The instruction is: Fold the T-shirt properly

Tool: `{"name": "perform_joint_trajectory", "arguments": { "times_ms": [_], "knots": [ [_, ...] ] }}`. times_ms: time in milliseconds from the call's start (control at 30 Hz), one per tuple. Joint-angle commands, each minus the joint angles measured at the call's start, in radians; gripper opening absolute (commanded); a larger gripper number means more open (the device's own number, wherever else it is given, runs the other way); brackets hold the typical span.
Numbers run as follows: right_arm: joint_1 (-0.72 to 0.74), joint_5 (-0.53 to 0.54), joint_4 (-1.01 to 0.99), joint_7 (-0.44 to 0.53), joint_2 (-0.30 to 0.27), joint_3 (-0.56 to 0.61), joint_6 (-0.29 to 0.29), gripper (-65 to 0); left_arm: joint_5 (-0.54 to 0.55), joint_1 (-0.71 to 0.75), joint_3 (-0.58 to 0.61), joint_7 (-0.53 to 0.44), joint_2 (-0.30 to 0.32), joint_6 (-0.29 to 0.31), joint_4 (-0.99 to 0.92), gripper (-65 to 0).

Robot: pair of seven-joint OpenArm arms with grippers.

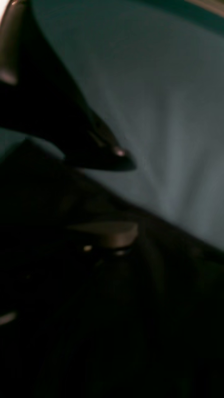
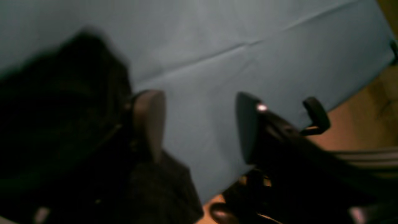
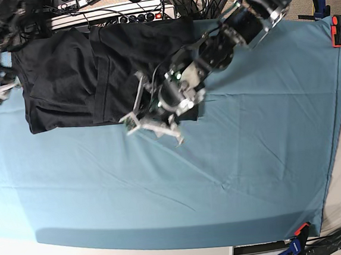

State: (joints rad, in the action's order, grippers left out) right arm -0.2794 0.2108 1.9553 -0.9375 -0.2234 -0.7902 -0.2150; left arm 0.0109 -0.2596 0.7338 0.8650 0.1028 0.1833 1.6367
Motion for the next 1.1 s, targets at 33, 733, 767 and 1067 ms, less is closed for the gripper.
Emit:
{"name": "perform_joint_trajectory", "arguments": {
  "times_ms": [33,733,767,1067],
  "knots": [
    [0.040,0.066,-0.039,0.025,-0.032,-0.054,0.007,-25.5,0.010,0.016,-0.005,-0.006,0.002,-0.003,0.016,-37.1],
    [0.237,0.713,-0.726,-0.346,-0.272,-0.028,-0.286,-25.5,-0.104,0.168,-0.005,0.000,0.008,-0.042,0.051,-37.1],
    [0.237,0.713,-0.726,-0.352,-0.272,-0.016,-0.286,-25.5,-0.117,0.161,-0.005,0.000,0.008,-0.056,0.061,-37.1],
    [0.238,0.703,-0.726,-0.358,-0.270,0.148,-0.286,-25.5,-0.229,0.141,-0.006,0.042,0.014,-0.114,0.103,-37.1]
  ]
}}
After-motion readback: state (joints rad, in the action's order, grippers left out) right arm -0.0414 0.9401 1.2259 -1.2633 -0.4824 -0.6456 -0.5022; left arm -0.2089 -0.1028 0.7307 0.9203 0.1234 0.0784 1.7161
